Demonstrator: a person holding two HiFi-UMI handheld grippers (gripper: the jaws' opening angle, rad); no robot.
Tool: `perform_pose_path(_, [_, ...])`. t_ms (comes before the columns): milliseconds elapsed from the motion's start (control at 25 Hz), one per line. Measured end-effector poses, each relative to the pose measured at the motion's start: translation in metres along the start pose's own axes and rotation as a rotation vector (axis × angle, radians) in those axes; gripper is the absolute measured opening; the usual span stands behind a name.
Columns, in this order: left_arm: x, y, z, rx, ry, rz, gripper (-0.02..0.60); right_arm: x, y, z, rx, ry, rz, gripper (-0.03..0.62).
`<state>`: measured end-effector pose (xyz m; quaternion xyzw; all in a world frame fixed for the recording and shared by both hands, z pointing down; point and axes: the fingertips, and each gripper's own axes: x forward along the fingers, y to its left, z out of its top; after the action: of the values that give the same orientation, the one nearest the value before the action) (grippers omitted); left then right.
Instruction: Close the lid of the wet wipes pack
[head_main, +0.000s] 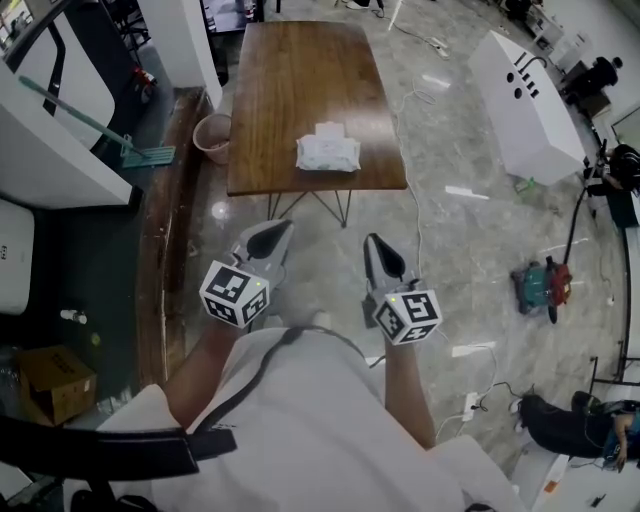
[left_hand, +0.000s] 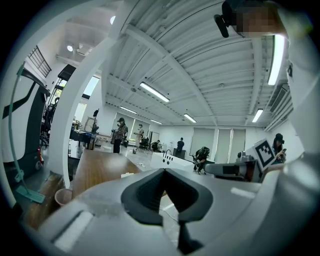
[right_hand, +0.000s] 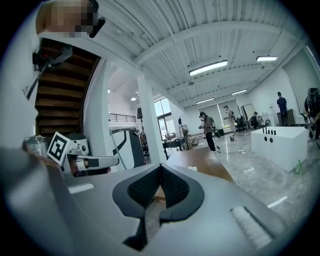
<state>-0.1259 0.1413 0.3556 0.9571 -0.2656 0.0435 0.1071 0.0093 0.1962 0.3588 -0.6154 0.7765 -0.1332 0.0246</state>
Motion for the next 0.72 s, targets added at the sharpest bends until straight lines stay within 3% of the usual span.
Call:
perform_pose_path(360, [-0.016,0.014,0.001,0.003,-0.006,-0.016,0.002,0.004,0.017,0.002,-0.01,-0.022,-0.012,0.008])
perform_pose_path(720, [-0.048,0.034,-0.008,-0.002,-0.001,-0.036,0.002,0.011,0.048,-0.021,-0.007,0.025,-0.036,0.008])
